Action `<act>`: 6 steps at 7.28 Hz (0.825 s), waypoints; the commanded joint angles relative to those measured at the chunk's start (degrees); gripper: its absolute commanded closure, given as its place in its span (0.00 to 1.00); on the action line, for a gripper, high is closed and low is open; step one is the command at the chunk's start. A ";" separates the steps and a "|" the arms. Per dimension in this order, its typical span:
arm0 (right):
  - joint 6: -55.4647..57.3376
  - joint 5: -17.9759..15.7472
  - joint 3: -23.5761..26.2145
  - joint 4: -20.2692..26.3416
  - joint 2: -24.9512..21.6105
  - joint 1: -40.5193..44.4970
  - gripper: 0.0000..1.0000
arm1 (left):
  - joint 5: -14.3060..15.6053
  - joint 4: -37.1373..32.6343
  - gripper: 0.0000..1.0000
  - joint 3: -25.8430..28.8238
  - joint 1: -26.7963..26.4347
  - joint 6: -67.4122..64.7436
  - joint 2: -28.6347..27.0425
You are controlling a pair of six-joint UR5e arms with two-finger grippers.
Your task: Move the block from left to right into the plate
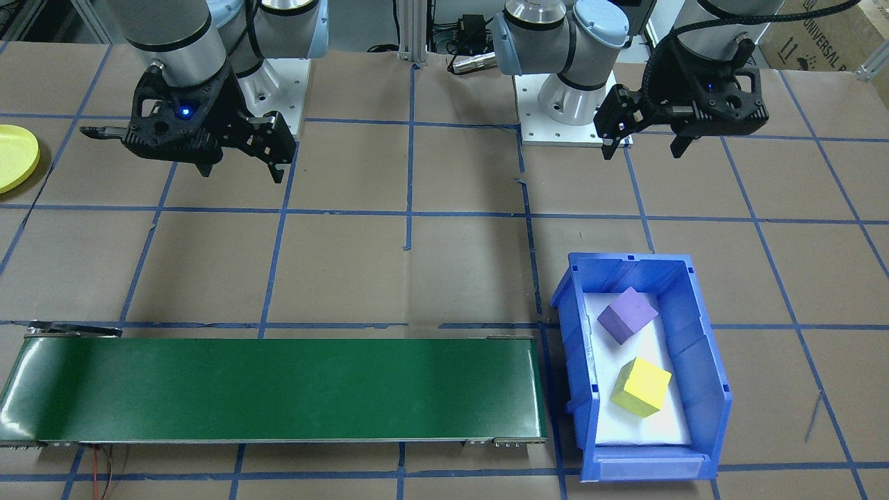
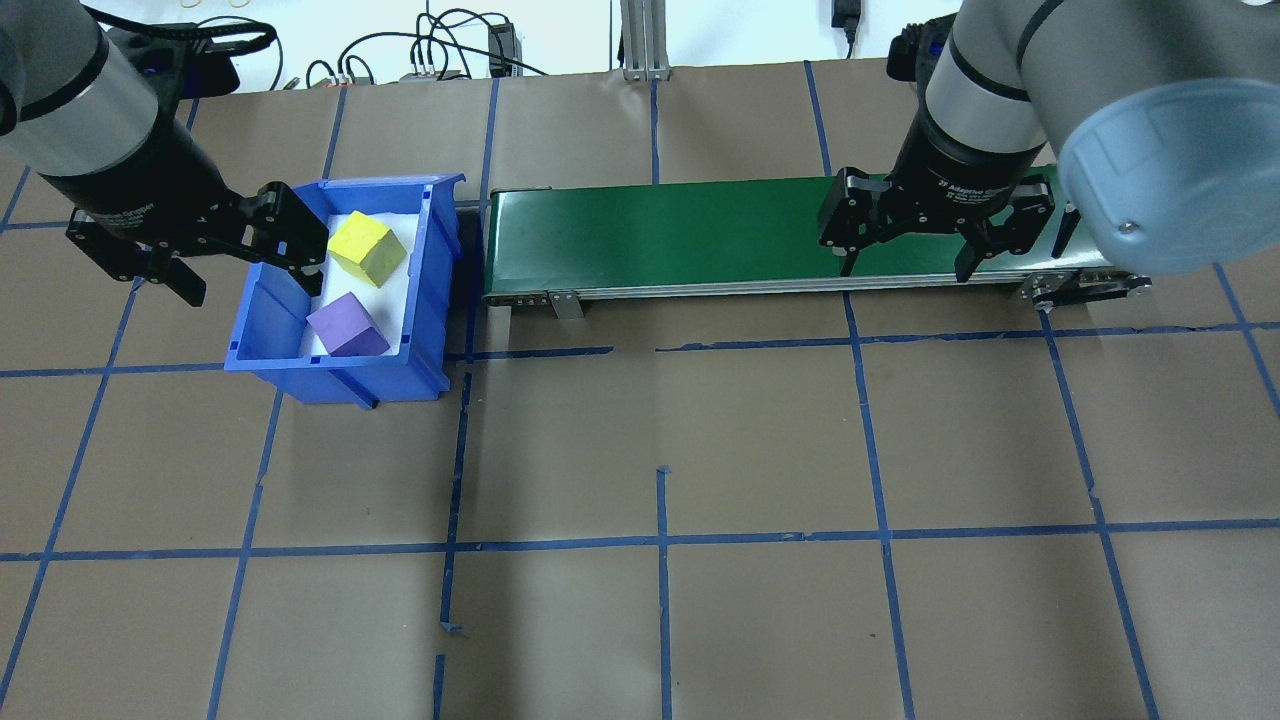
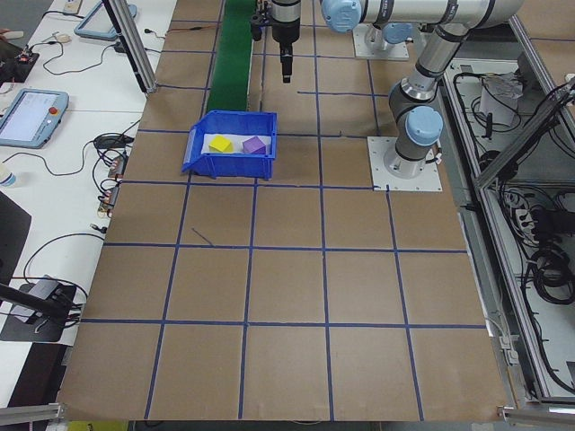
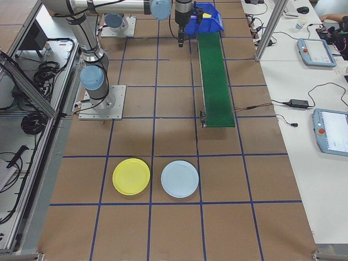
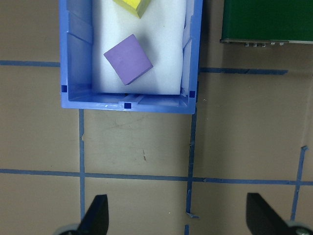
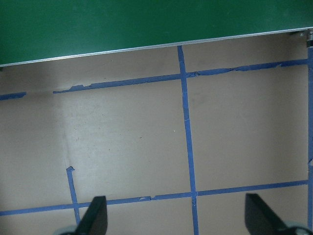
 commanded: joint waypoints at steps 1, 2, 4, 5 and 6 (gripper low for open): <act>0.05 0.09 0.00 -0.10 0.00 0.00 0.00 | -0.06 0.17 0.00 0.02 0.00 -0.01 -0.12; 0.05 0.09 0.00 -0.10 0.00 0.00 0.00 | 0.03 0.26 0.00 0.11 0.09 0.33 -0.12; -0.04 0.09 0.00 -0.10 0.00 0.00 0.00 | -0.06 0.43 0.00 1.33 1.22 2.78 -0.30; -0.04 0.09 0.00 -0.10 0.00 0.00 0.00 | 0.03 1.39 0.00 1.26 1.49 6.28 -0.47; -0.04 0.09 0.00 -0.19 0.00 0.00 0.00 | 0.21 2.36 0.00 0.56 2.45 7.62 -1.17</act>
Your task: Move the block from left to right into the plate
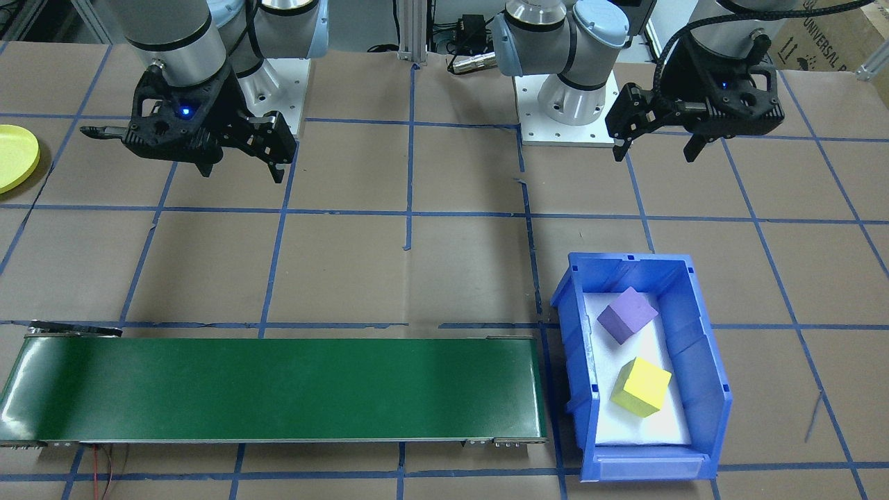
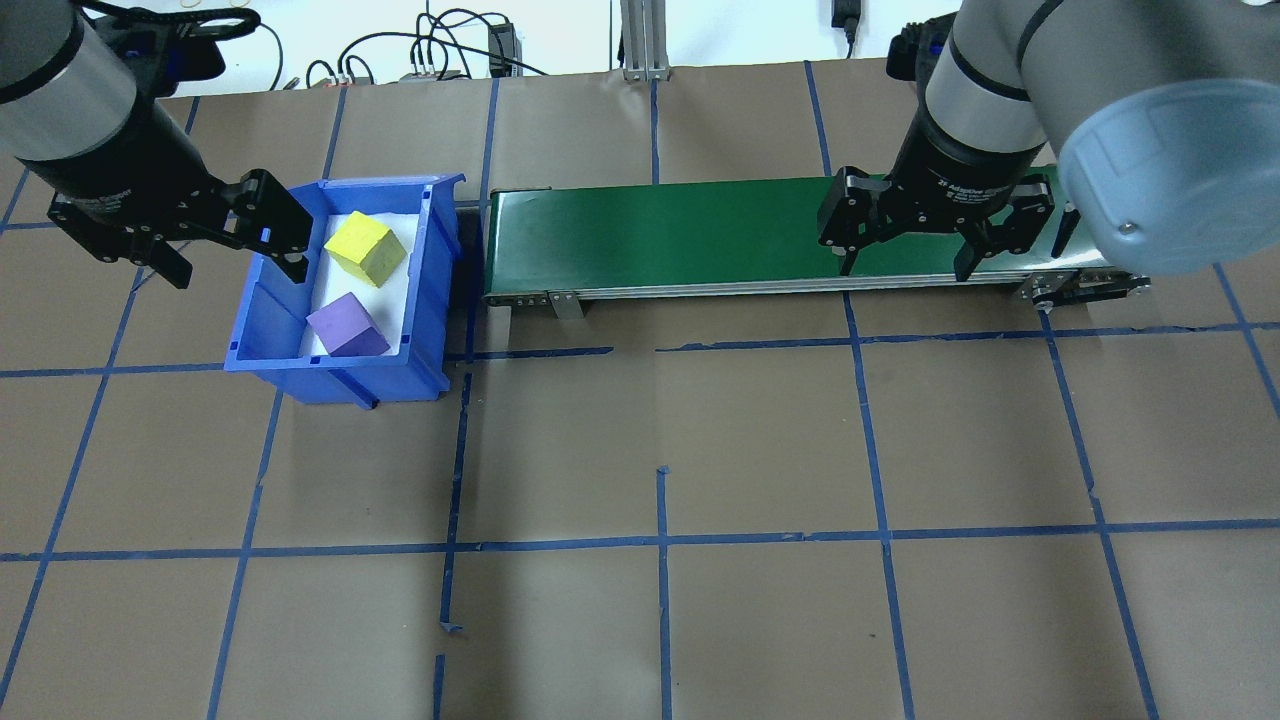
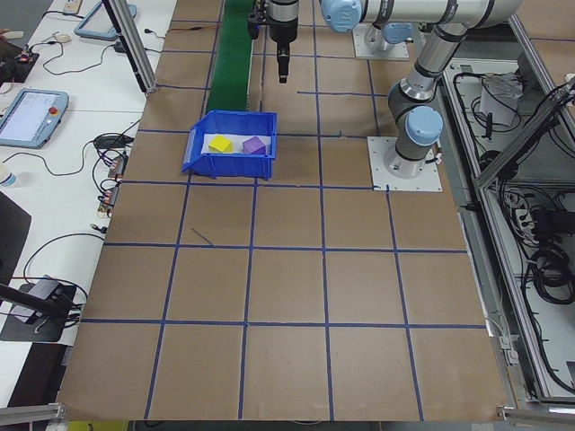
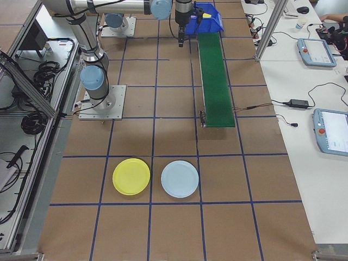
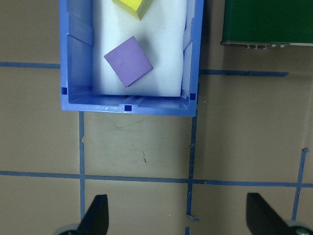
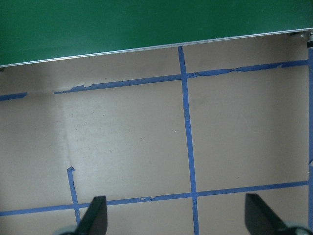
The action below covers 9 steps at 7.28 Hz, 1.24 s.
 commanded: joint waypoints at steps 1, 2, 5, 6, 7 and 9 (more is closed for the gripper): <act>-0.01 0.00 0.00 0.02 0.00 0.00 0.00 | -0.02 3.41 0.00 -0.41 2.84 2.84 -3.30; -0.01 0.00 0.00 0.02 0.00 0.00 0.00 | -0.11 8.65 0.00 -0.59 4.25 4.75 -7.59; -0.01 0.00 0.00 -0.07 0.00 0.00 0.00 | -0.20 22.05 0.00 -0.76 4.53 7.50 -20.61; -0.01 0.00 0.00 -0.07 0.00 0.00 0.00 | -0.29 23.20 0.00 -0.85 4.53 7.41 -22.03; -0.10 0.00 0.00 -0.07 0.00 0.00 0.00 | -2.99 24.95 0.00 -0.94 4.53 6.98 -24.22; -0.10 0.00 0.00 0.02 0.00 0.00 0.00 | -4.07 25.14 0.00 -1.03 4.44 4.78 -24.68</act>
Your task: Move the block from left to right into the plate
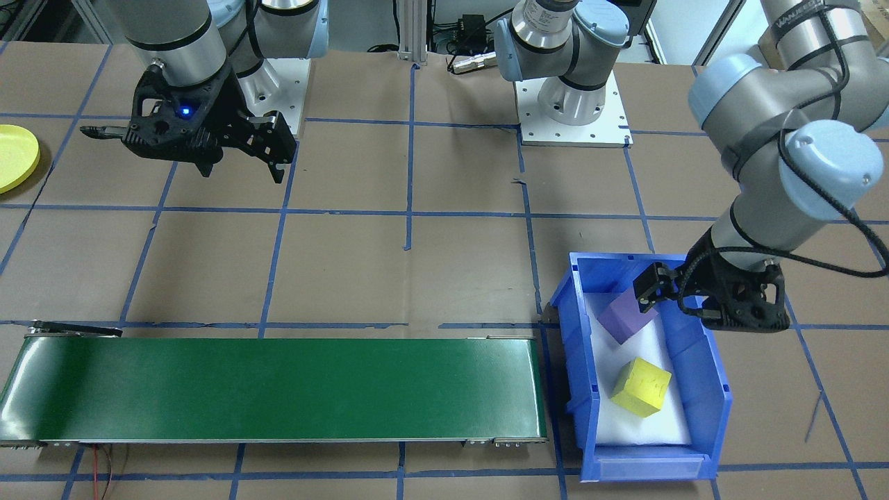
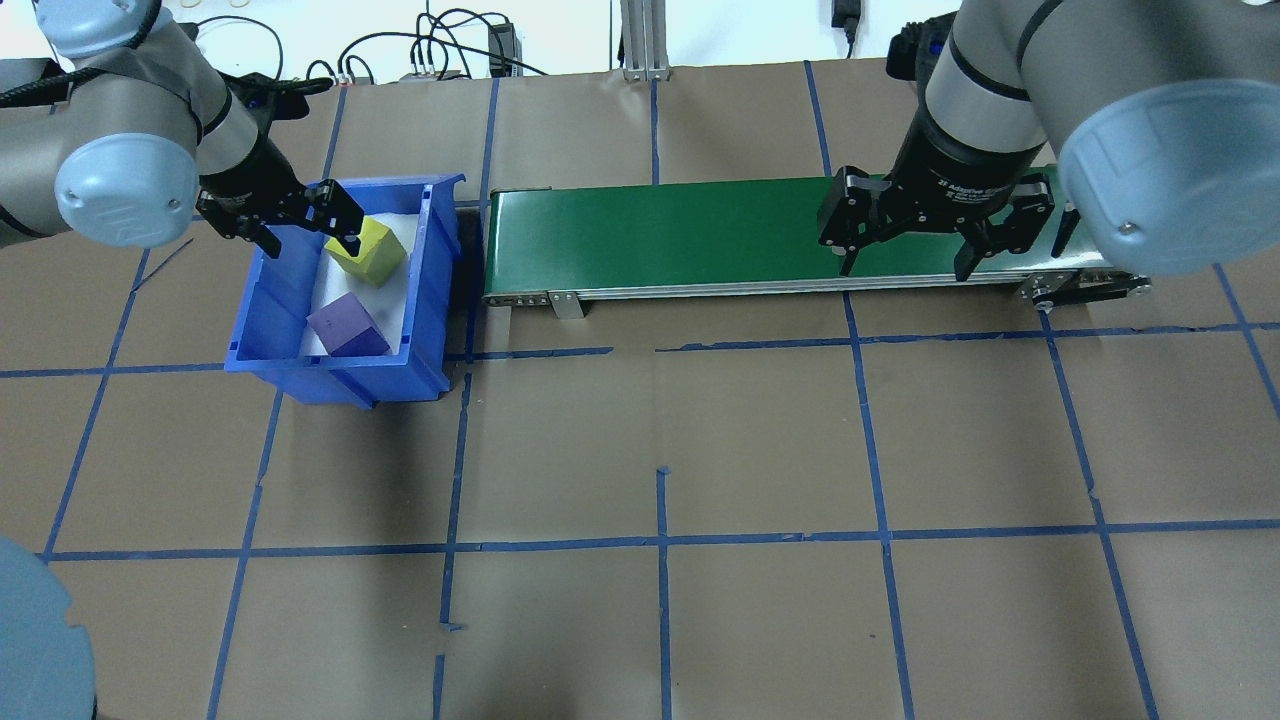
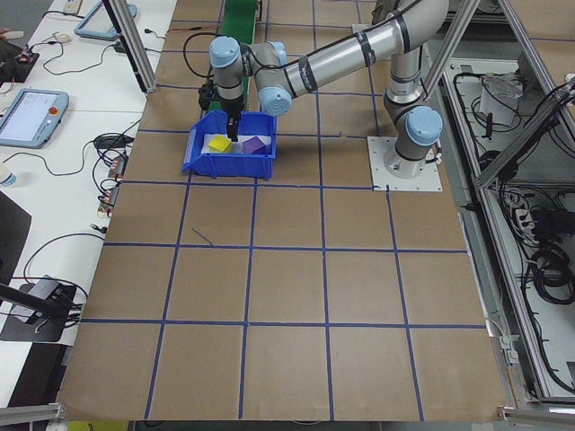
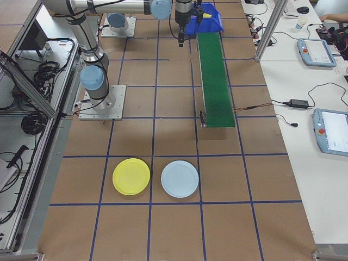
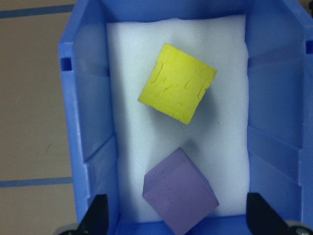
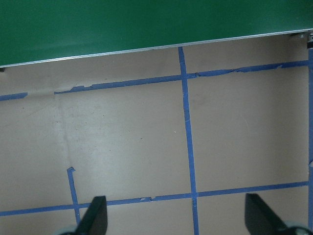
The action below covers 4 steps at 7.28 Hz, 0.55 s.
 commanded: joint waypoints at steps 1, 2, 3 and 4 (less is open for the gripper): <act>-0.01 0.00 0.00 0.07 0.00 0.00 0.00 | -0.63 0.31 0.00 -0.14 -0.16 -1.02 -0.19; -0.01 0.00 0.00 0.07 0.00 0.00 0.00 | -0.63 0.57 0.00 -1.88 -0.16 -1.02 -0.18; -0.01 0.00 0.00 0.07 0.00 0.00 0.00 | -0.29 3.01 0.00 -5.11 -0.34 -1.02 -0.18; -0.01 0.00 0.00 0.07 0.00 0.00 0.00 | -0.02 4.34 0.00 -7.32 -0.25 -0.58 0.25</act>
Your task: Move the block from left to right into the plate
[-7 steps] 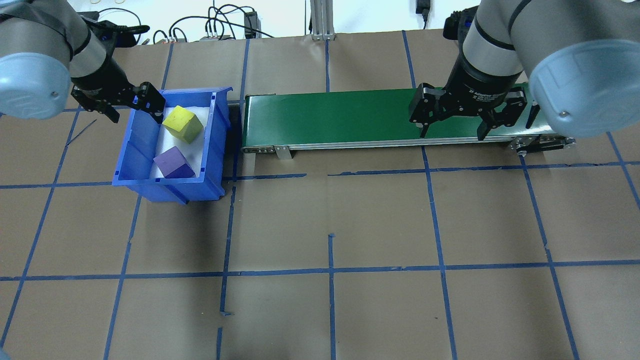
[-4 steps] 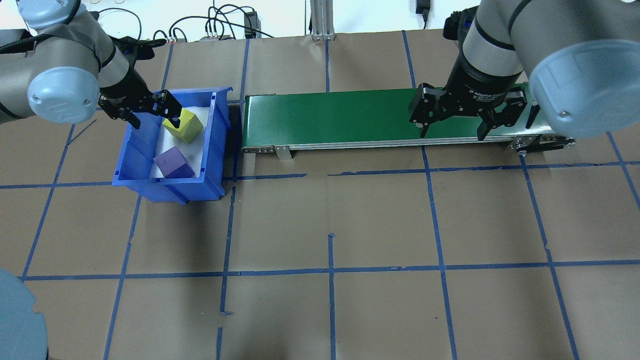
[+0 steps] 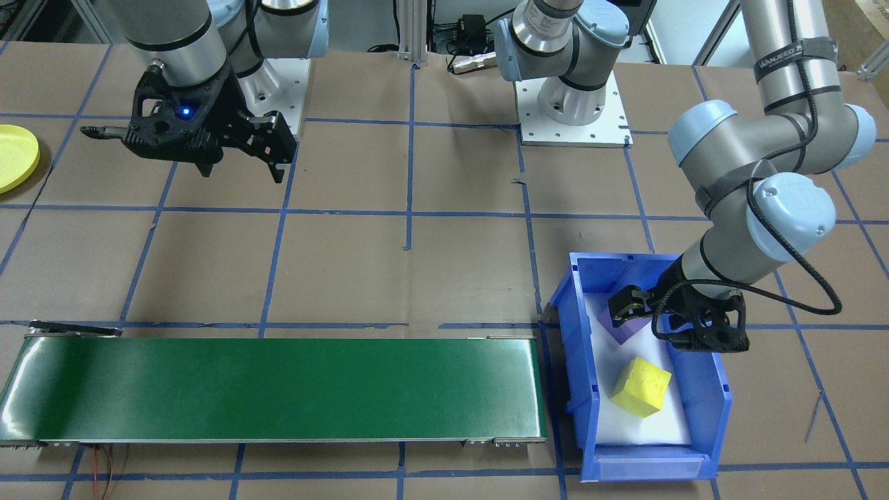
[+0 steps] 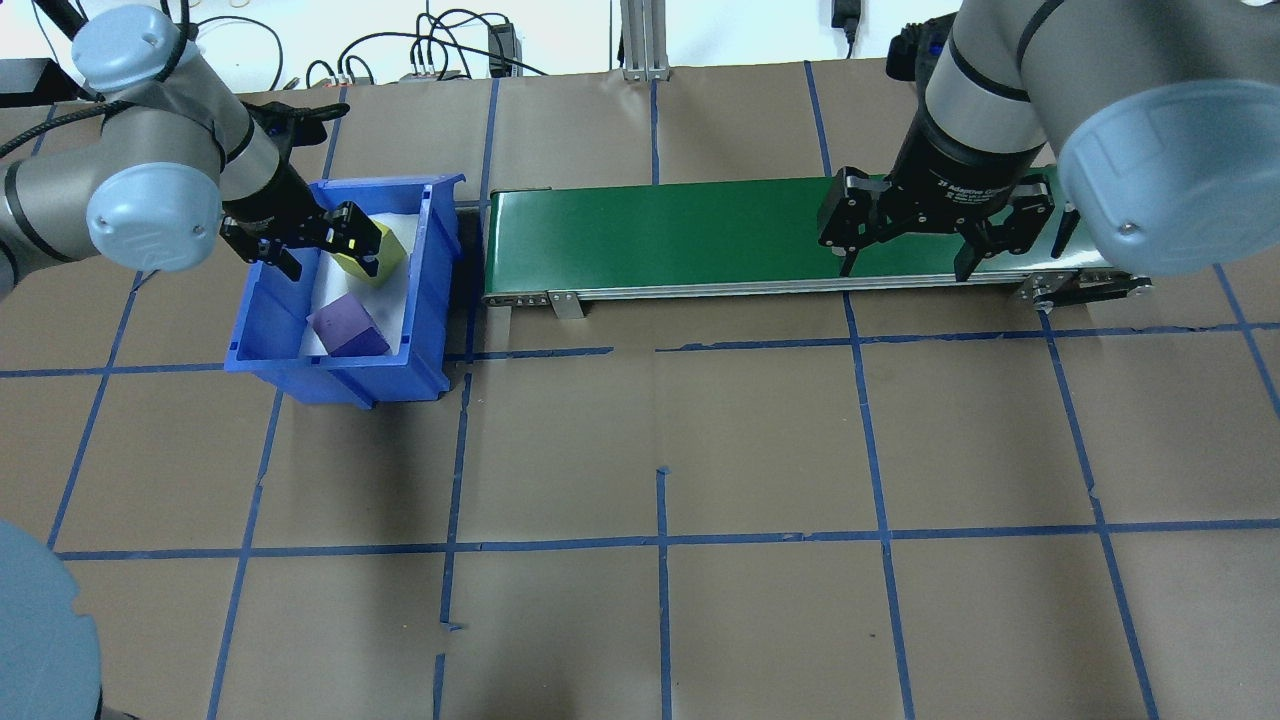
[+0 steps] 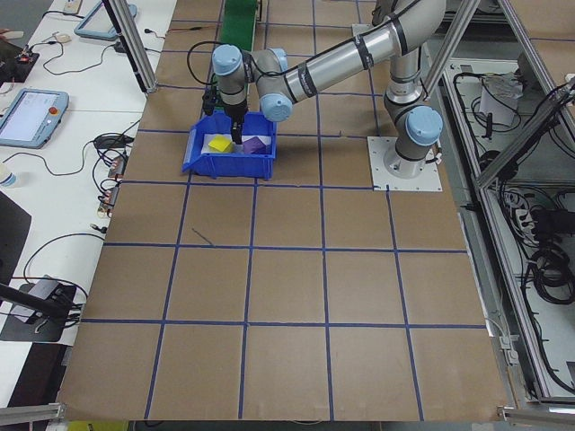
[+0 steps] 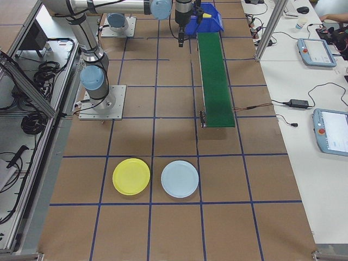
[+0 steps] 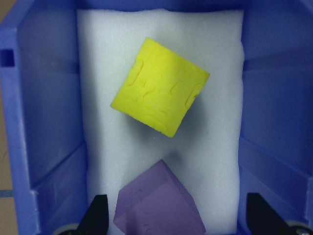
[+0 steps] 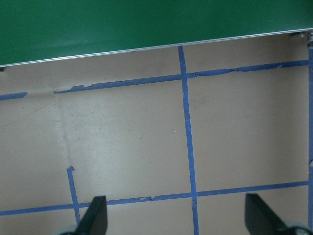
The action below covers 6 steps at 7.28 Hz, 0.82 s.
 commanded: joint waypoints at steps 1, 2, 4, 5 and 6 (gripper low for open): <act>0.00 0.00 0.00 0.00 0.00 0.00 0.00 | 0.47 1.71 0.00 -3.23 -0.01 0.22 0.39; 0.00 0.00 0.00 0.09 0.00 0.00 0.00 | 0.56 1.54 0.00 -3.40 -0.01 0.40 0.40; 0.00 0.00 0.00 0.09 0.00 0.00 0.00 | 0.65 1.36 0.00 -2.45 -0.01 0.57 0.40; 0.00 0.00 0.00 0.09 0.00 0.00 0.00 | 0.30 2.14 0.00 -1.74 -0.01 0.14 0.22; 0.00 0.00 0.00 0.09 0.00 0.00 0.00 | 0.21 4.15 0.00 -0.34 -0.01 0.48 -0.30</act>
